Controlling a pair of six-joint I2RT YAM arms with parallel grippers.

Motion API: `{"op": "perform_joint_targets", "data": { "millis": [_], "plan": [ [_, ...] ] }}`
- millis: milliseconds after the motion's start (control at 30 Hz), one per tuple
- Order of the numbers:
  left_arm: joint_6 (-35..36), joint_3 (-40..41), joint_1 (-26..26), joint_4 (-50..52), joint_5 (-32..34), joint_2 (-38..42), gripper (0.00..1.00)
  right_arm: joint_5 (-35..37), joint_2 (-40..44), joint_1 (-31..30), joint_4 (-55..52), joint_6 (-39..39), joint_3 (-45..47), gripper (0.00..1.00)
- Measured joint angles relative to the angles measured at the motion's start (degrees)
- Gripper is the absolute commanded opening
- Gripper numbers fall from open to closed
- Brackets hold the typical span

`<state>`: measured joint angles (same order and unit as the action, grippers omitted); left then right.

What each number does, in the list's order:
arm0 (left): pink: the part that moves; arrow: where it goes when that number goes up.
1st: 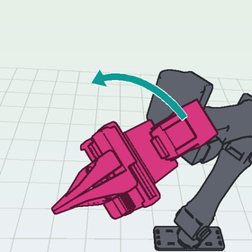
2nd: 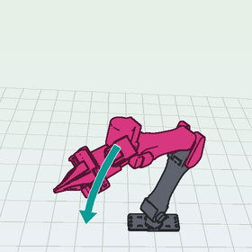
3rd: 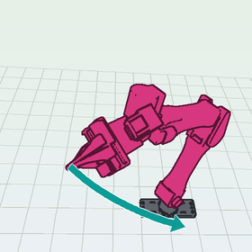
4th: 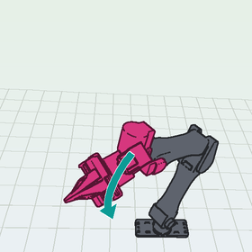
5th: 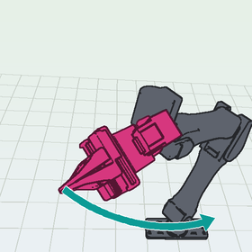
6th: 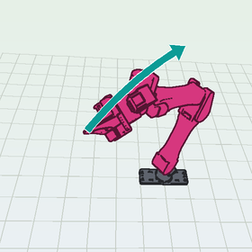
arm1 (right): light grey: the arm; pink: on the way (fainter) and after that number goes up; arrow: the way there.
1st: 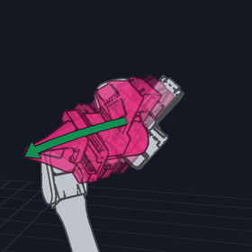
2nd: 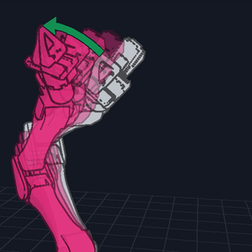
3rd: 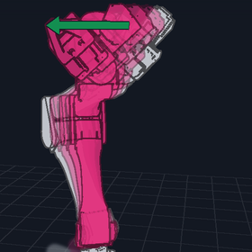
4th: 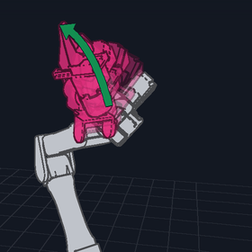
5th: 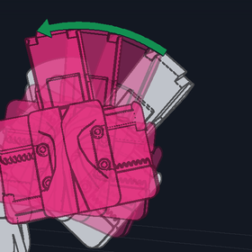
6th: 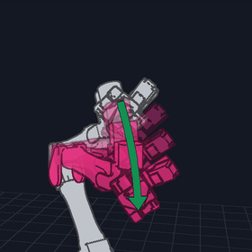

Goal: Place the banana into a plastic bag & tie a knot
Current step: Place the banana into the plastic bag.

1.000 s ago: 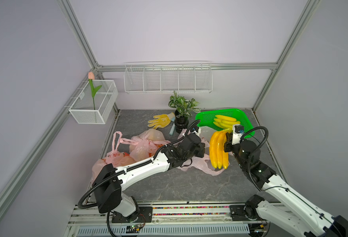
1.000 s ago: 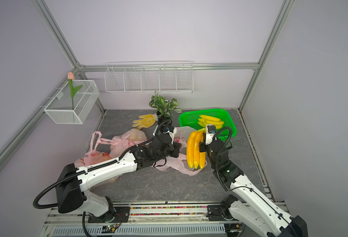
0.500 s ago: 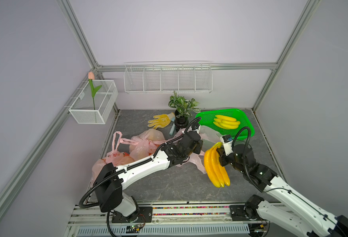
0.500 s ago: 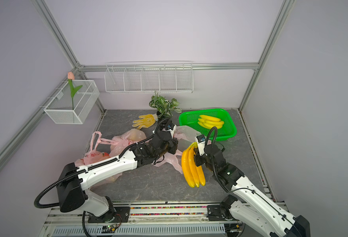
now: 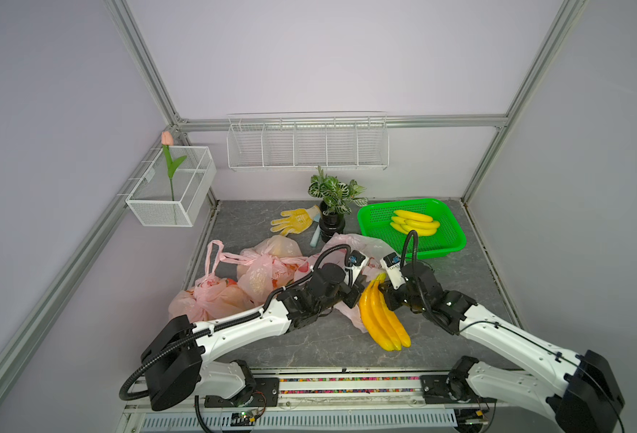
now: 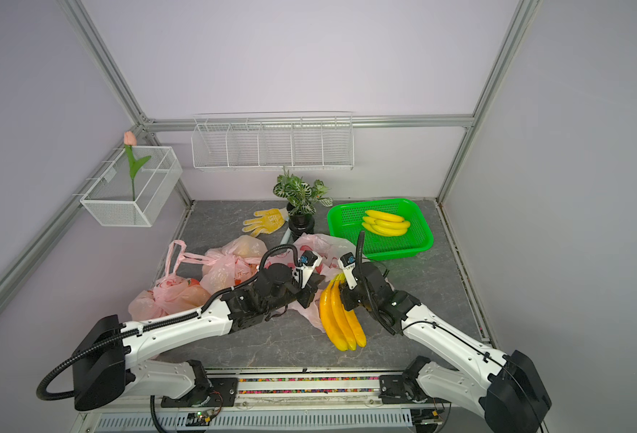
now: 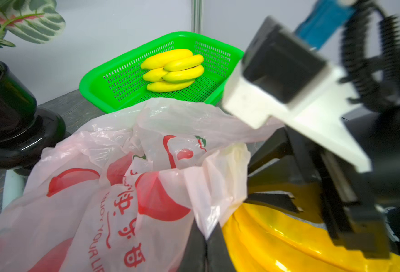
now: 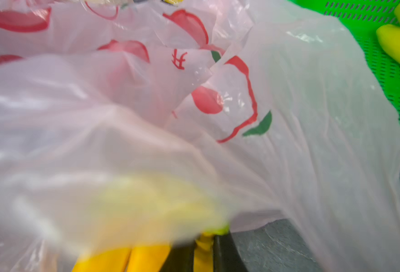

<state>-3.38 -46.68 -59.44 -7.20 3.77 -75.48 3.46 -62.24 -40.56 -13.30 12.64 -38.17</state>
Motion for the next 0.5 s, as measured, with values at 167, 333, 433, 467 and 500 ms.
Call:
{"op": "perform_joint_targets", "data": {
  "millis": [167, 333, 433, 467, 500],
  "plan": [
    [1.0, 0.4, 0.0, -2.9, -0.5, 0.2, 0.00, -0.5, -0.6, -0.9, 1.3, 0.0, 1.4, 0.12],
    [1.5, 0.5, -0.4, -4.8, -2.6, -0.3, 0.00, -0.3, -1.2, -0.6, 1.9, 1.5, 1.6, 0.09],
    [2.6, 1.7, -1.9, -6.1, -3.8, 0.2, 0.00, -1.7, -1.0, 3.1, 3.3, 4.1, 1.6, 0.10],
    [3.0, 2.2, -2.5, -6.3, -4.0, 0.4, 0.00, -2.3, -0.9, 4.9, 3.8, 4.9, 1.6, 0.10],
    [3.4, 2.8, -3.3, -6.2, -4.3, 0.8, 0.00, -2.9, -0.7, 7.0, 4.2, 5.8, 1.6, 0.10]
  ]
}}
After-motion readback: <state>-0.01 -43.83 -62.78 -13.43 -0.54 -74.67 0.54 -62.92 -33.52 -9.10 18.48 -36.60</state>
